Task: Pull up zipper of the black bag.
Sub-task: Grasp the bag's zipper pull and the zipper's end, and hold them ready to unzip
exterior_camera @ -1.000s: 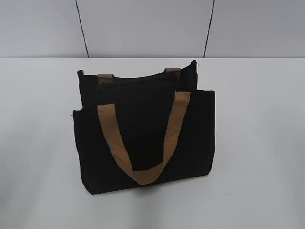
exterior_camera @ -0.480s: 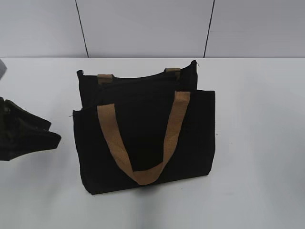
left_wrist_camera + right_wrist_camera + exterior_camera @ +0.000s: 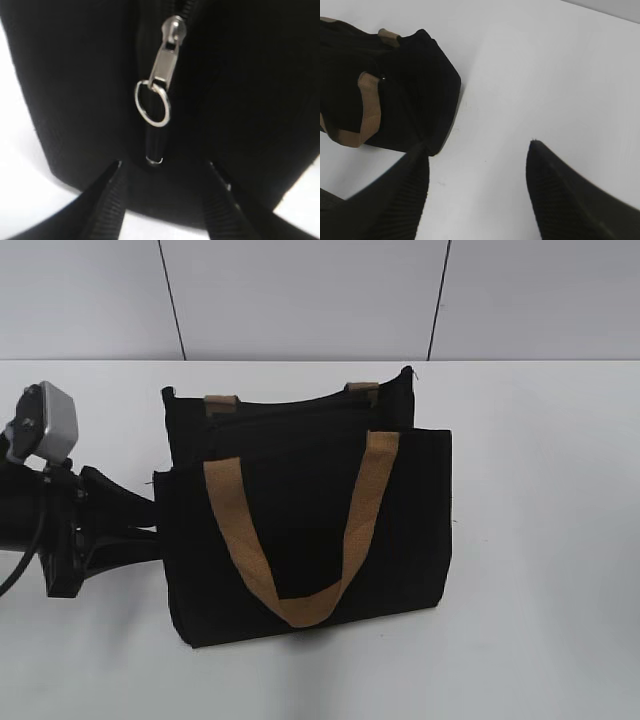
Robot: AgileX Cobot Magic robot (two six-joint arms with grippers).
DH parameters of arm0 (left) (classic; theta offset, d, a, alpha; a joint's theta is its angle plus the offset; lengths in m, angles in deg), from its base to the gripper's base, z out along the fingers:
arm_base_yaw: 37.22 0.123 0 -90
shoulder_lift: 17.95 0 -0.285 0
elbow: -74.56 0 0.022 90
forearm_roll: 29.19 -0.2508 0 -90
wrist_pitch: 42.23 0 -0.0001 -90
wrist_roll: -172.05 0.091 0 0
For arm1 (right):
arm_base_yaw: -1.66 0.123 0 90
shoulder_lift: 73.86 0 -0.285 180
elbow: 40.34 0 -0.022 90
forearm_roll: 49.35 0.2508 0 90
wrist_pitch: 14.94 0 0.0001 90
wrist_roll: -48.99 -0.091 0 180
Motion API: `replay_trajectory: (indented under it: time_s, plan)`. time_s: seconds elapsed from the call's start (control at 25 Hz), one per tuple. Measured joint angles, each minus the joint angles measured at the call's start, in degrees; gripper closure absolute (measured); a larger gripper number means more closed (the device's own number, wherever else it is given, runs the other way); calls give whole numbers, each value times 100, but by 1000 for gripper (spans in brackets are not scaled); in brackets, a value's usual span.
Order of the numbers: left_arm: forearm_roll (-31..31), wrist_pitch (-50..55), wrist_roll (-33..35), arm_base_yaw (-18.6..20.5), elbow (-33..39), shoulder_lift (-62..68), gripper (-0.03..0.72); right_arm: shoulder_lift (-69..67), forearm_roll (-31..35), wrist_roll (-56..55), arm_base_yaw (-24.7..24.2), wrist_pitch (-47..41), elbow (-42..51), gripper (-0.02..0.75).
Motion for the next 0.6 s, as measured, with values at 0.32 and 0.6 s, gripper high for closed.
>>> replay_trajectory:
  time_s: [0.32, 0.6]
  plan:
    - [171, 631, 267, -12, -648, 905, 320, 1, 0, 21, 0, 0, -4, 260]
    - [-30, 709, 271, -260, -875, 1096, 320, -6, 0, 26, 0, 0, -4, 260]
